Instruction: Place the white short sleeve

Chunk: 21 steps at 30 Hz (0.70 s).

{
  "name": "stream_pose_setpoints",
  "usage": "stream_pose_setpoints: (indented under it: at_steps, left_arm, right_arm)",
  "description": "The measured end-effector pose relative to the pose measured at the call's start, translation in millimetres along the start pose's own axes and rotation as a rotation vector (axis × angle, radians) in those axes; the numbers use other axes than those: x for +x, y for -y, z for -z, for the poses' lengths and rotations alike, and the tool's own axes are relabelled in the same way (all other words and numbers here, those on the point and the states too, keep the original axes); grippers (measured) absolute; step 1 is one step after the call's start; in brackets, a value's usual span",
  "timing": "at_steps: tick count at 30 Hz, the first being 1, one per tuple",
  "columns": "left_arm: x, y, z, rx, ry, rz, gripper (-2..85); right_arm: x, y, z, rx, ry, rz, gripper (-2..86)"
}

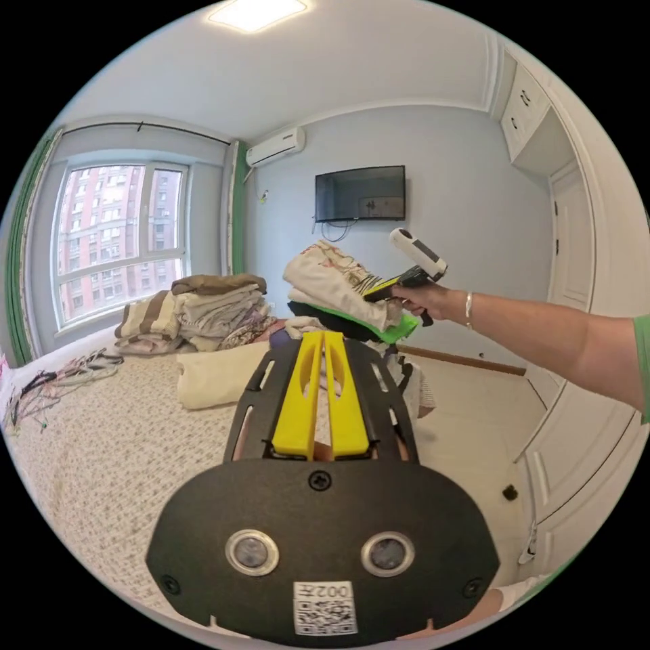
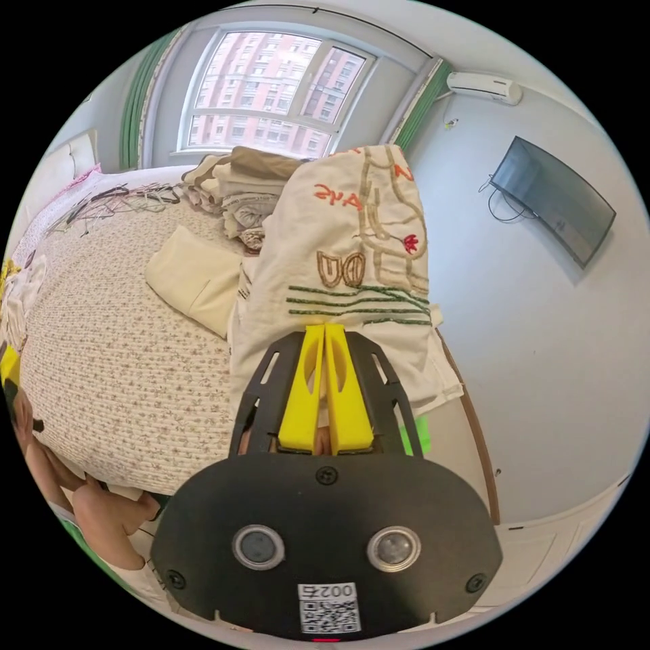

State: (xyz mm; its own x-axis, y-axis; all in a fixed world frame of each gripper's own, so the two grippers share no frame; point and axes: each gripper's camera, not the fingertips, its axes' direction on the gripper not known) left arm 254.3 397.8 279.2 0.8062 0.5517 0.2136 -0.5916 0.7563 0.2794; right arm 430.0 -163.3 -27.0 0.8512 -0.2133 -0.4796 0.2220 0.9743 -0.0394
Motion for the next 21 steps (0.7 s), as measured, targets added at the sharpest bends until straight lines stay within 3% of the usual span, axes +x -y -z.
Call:
stream_pose_setpoints:
  at_steps: [5, 12, 15, 18, 21]
  left_arm:
    - [22, 87, -95, -0.007, 0.016, -0.149, -0.9]
    - [64, 205, -256, -0.208, 0.049, -0.281, -1.0]
    - [60, 204, -336, -0.527, 0.096, -0.23, -0.9]
    - [52, 192, -362, -0.562, 0.095, -0.19, -0.9]
    - [49, 197, -370, -0.559, 0.111, -0.213, -0.9]
  right_arm:
    - [-10, -17, -7, 0.035, 0.001, -0.004, -1.0]
    - [-14, -38, -12, 0.099, 0.026, 0.007, -1.0]
    - [-19, -48, -13, 0.118, 0.038, 0.03, -0.9]
    - [-13, -53, -5, 0.119, 0.026, 0.024, -1.0]
    - [12, -57, 12, 0.21, -0.164, -0.156, -0.9]
